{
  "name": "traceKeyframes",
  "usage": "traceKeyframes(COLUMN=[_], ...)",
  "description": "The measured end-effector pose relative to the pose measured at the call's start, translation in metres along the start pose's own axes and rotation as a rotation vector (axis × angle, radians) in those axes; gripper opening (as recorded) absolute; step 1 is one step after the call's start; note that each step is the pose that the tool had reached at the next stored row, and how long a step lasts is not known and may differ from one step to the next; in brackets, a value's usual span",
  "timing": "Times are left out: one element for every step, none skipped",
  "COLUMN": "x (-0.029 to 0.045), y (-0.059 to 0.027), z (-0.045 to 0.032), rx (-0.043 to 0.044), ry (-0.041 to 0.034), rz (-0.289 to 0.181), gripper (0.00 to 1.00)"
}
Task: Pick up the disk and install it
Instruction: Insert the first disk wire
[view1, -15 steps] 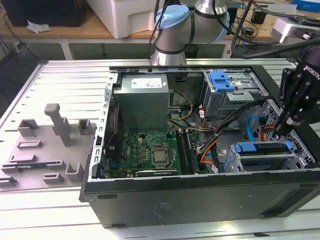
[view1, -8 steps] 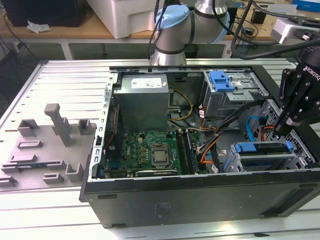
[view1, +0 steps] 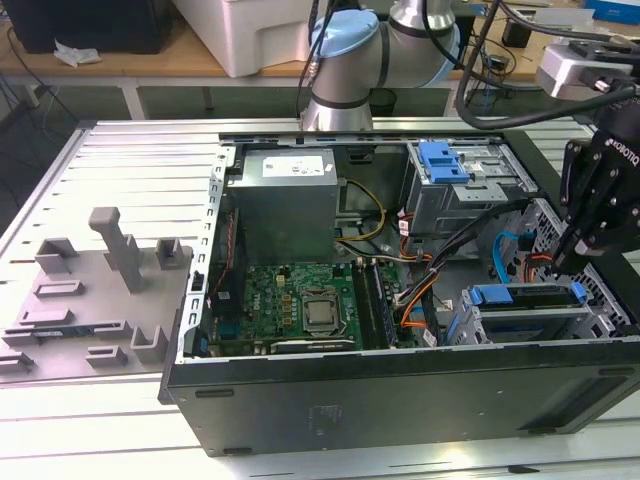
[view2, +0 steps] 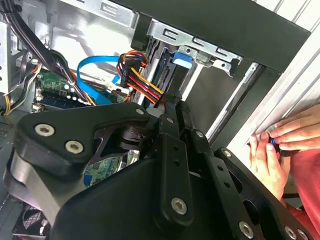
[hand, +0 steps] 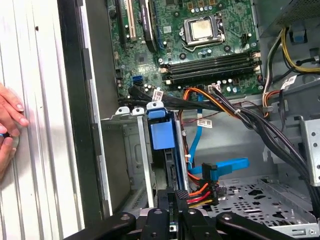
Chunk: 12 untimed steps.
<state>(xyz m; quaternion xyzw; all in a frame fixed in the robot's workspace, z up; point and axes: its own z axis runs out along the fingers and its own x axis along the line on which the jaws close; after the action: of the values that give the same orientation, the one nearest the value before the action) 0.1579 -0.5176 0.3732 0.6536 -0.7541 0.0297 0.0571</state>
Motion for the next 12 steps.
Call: traceKeyframes(x=[0.0004, 0.0009, 0.001, 0.001, 0.0011, 0.0011, 0.0012, 0.0012, 0.0012, 0.001, 0.0008, 0.0006], y=[0.0004, 0.0013, 0.0021, 0.0029, 0.0039, 0.0045, 0.0055, 0.0062, 0.0063, 0.0064, 0.0064, 0.0066], z=[0.0, 0.0003, 0.0007, 0.0013, 0.002, 0.0025, 0.0031, 0.0038, 0.0042, 0.0051, 0.0056, 0.0063], rx=[0.0041, 0.016, 0.027, 0.0315, 0.033, 0.0333, 0.0335, 0.0335, 0.0334, 0.0333, 0.0332, 0.033], ry=[-0.0011, -0.0061, -0.0093, -0.0106, -0.0113, -0.0117, -0.0124, -0.0136, -0.0146, -0.0165, -0.0177, -0.0194], rz=[0.001, 0.002, 0.003, 0.004, 0.004, 0.004, 0.004, 0.004, 0.004, 0.003, 0.003, 0.002], gripper=[0.17, 0.17, 0.17, 0.17, 0.17, 0.17, 0.17, 0.17, 0.17, 0.17, 0.17, 0.17])
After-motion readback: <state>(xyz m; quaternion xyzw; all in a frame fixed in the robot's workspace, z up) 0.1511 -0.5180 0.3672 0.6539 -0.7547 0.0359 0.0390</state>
